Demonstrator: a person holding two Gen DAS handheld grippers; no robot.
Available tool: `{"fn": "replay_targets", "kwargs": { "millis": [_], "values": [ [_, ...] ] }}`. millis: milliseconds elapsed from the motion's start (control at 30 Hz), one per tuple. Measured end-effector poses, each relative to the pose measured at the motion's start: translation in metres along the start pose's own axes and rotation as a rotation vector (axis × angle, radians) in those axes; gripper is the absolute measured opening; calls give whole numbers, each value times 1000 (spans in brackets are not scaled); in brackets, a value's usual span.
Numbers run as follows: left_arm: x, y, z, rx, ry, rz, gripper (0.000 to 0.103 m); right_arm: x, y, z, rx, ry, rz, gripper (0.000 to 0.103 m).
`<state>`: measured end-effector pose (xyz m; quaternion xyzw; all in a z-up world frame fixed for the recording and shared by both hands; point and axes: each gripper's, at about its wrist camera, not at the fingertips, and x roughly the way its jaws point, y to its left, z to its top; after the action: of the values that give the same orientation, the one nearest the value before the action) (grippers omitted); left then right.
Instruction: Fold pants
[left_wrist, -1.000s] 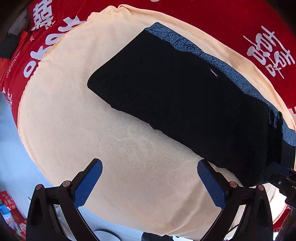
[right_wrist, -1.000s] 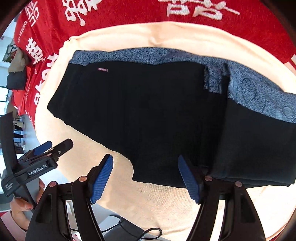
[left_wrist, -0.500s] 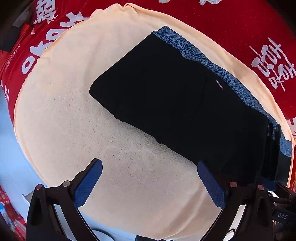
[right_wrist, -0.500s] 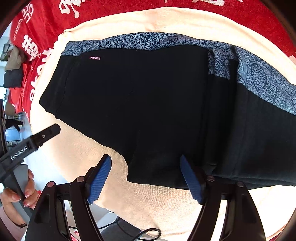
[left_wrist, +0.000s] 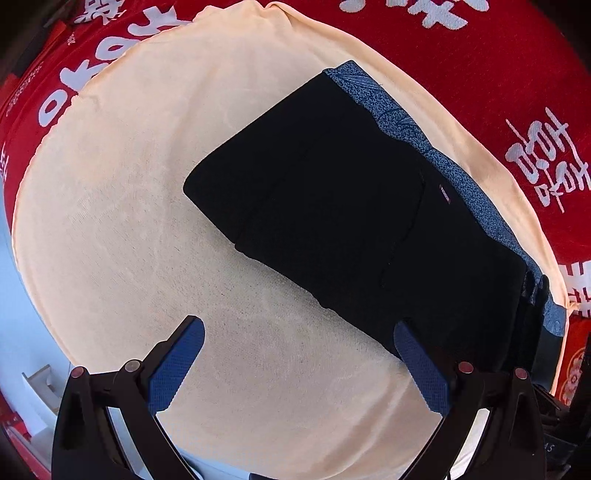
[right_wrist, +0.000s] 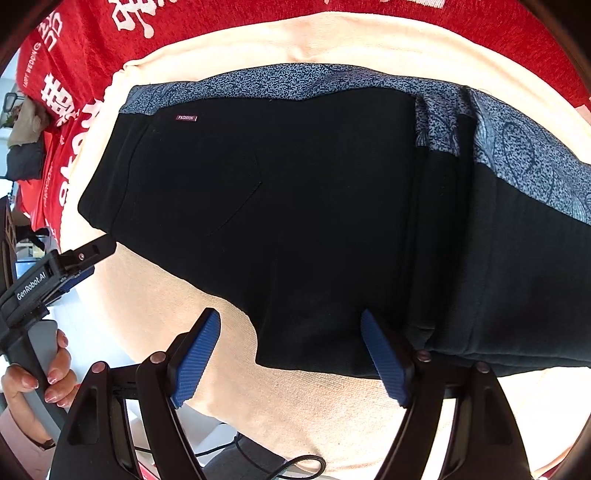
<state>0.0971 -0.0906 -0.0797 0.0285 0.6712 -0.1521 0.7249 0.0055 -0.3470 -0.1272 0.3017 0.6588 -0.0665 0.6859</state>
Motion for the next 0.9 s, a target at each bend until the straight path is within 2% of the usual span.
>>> {"fn": "replay_targets", "kwargs": {
  "millis": [167, 367, 533, 600, 700, 767, 833, 867, 900],
  "values": [
    [-3, 22, 5, -68, -33, -102, 103, 1, 1, 0, -10, -2, -1, 82],
    [14, 40, 15, -161, -15, -331, 103, 3, 4, -1, -22, -3, 0, 83],
    [17, 37, 22, -155, -54, -413, 103, 4, 7, -4, -25, -7, 0, 83],
    [20, 34, 24, -168, -48, -469, 103, 5, 8, -4, -27, -8, 2, 85],
    [26, 28, 32, -180, -43, -509, 103, 7, 10, -5, -27, -8, -3, 86],
    [26, 23, 39, -218, -41, -567, 103, 7, 10, -6, -24, -10, 0, 86],
    [18, 19, 46, -225, -74, -637, 103, 7, 9, -6, -21, -15, 10, 86],
    [17, 14, 50, -203, -88, -643, 103, 7, 9, -6, -21, -16, 14, 86],
    [20, 9, 54, -182, -86, -612, 103, 7, 9, -6, -22, -16, 16, 86]
  ]
}}
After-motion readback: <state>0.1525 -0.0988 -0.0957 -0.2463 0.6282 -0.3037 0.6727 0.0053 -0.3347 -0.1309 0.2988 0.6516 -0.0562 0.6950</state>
